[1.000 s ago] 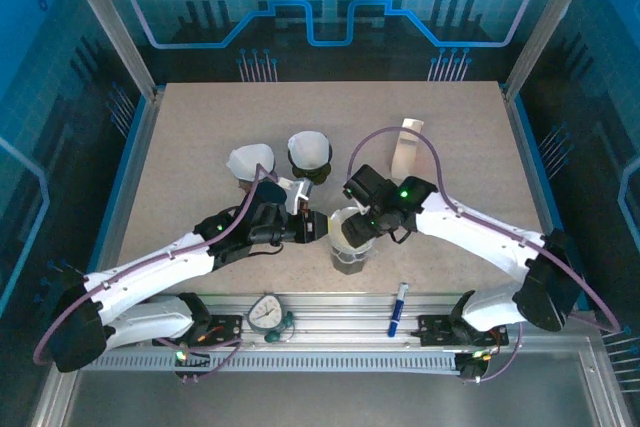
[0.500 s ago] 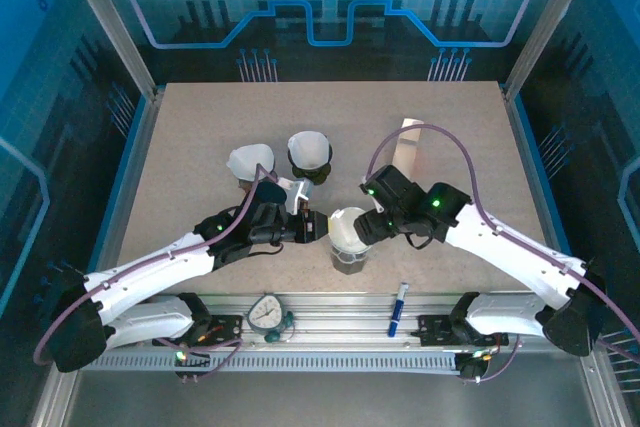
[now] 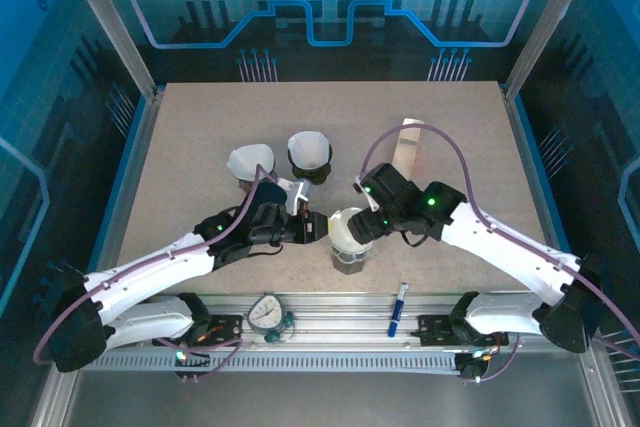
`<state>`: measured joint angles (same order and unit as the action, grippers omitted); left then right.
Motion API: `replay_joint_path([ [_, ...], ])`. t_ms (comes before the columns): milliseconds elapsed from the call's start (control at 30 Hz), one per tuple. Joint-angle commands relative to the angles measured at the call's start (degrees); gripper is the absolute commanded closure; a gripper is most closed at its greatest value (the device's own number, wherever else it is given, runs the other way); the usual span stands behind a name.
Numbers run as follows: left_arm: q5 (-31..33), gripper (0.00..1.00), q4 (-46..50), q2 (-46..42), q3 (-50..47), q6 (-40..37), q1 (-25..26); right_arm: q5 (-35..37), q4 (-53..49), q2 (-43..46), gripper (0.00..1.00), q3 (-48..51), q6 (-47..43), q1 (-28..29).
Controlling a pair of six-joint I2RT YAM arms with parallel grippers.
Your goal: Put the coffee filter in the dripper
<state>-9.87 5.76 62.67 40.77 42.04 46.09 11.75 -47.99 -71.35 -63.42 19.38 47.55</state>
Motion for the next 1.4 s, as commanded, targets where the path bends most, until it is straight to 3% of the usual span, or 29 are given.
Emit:
replay_joint_path([
  [0,0.68,0.73,0.83,-0.66,-0.52,0.37,0.41,-0.71,4.46,-3.00,0.19,-2.82,-2.58,-0.35],
  [233,0.73,0.73,1.17,-0.78,-0.61,0.32,0.41,0.78,3.74,-7.20,0.20,-5.21,-2.16,-0.70],
  [700,0.82,0.73,0.57,-0.67,-1.04,0.68,0.41,-0.74,-0.71,-2.74,0.19,-0.67,0.19,-0.54],
  [1367,0.55,0.73,0.57,-0.36,-0.83,0.67,0.48,3.18,-2.02,-10.51,0.19,0.09,-1.18,1.10],
])
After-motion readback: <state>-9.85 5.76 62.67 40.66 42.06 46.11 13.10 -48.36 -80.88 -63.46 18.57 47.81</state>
